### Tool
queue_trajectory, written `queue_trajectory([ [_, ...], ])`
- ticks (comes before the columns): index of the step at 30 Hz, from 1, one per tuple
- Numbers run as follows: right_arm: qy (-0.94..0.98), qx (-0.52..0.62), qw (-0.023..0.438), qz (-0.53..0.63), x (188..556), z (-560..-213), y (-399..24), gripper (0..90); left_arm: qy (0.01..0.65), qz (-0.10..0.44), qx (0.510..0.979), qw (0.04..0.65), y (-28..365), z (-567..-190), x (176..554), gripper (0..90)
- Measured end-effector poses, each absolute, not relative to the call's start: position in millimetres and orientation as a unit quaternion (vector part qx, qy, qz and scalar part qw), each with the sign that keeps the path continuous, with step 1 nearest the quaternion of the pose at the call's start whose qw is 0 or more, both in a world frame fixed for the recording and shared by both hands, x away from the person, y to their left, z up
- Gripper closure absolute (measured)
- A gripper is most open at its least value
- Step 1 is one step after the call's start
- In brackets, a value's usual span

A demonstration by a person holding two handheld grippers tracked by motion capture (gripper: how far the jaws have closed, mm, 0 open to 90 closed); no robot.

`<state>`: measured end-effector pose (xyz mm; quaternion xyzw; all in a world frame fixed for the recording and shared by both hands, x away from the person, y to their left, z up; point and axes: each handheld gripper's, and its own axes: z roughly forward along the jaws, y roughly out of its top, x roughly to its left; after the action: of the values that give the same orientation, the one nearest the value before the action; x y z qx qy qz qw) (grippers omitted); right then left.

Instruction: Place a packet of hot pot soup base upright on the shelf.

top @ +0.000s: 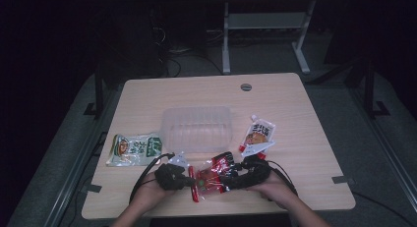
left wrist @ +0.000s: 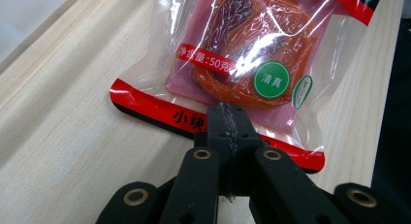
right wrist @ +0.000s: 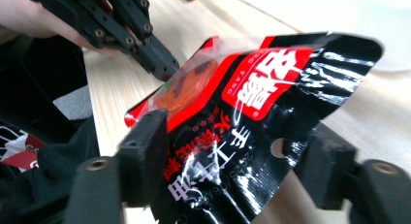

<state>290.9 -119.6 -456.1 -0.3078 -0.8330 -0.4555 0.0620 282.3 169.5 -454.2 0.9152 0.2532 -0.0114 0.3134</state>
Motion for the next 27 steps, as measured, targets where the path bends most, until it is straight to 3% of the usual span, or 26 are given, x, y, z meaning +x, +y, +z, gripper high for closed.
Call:
queue_trajectory([
  [8, -0.830, -0.298, 0.059, -0.468, 291.7, -451.0, -121.0, 64.8, 0.253, -0.010, 0.915, 0.313, 169.4, -454.3, 282.2, 90.0],
  [17, -0.843, -0.272, 0.069, -0.460, 292.5, -451.7, -116.3, 84.7, 0.260, -0.014, 0.912, 0.317, 169.2, -454.6, 281.8, 90.0],
  [27, -0.839, -0.263, 0.086, -0.469, 294.2, -449.7, -114.2, 89.4, 0.267, -0.027, 0.909, 0.320, 172.0, -454.9, 284.3, 89.9],
])
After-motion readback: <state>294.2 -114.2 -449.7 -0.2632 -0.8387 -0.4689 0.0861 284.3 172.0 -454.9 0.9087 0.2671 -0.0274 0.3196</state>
